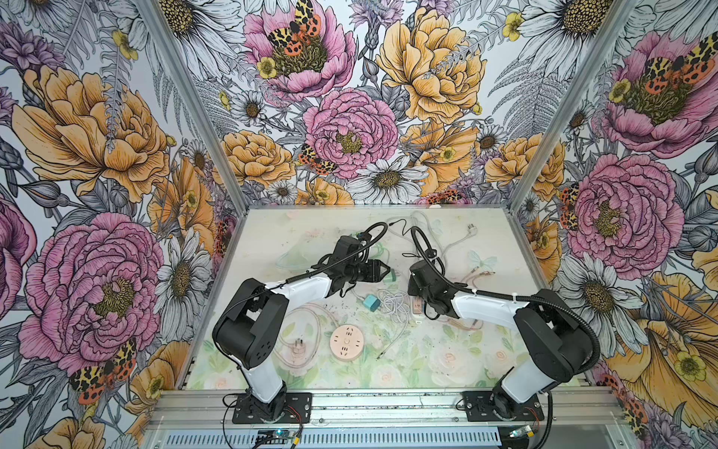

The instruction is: Insert the plug

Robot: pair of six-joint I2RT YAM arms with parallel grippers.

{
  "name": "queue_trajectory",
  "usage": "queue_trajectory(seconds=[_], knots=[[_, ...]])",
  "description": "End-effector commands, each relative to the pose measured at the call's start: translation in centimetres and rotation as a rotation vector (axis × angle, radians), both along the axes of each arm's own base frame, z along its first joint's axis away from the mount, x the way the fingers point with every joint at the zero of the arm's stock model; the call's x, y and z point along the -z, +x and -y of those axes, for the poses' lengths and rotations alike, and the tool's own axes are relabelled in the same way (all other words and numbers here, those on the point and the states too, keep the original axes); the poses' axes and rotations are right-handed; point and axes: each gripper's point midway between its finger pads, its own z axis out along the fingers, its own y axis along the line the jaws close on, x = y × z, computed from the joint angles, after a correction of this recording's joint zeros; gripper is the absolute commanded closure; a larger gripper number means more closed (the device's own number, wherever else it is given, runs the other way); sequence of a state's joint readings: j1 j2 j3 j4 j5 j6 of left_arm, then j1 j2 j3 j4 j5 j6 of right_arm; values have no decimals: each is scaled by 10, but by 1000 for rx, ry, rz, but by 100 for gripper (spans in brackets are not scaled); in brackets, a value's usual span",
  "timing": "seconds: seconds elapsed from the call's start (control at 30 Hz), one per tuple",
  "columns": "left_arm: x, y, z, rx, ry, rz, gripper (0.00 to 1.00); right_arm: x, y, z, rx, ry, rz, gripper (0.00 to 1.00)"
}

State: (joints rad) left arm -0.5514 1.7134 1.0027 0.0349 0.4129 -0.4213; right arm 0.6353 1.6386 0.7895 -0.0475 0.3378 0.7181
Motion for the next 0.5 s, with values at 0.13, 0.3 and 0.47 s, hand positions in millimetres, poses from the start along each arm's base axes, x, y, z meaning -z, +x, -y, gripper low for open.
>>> queue_trajectory(seconds=[0.13,0.3,0.47], knots=[[-5,3,-1,-4,-32,6,50,120,-135,60,-79,-277,-610,100],[-10,0,-3,-7,-38,7,50,122,-137,59,-92,-286,-621,100],[-12,-4,-5,3,-33,5,50,136,-146,59,-98,-311,-664,100]])
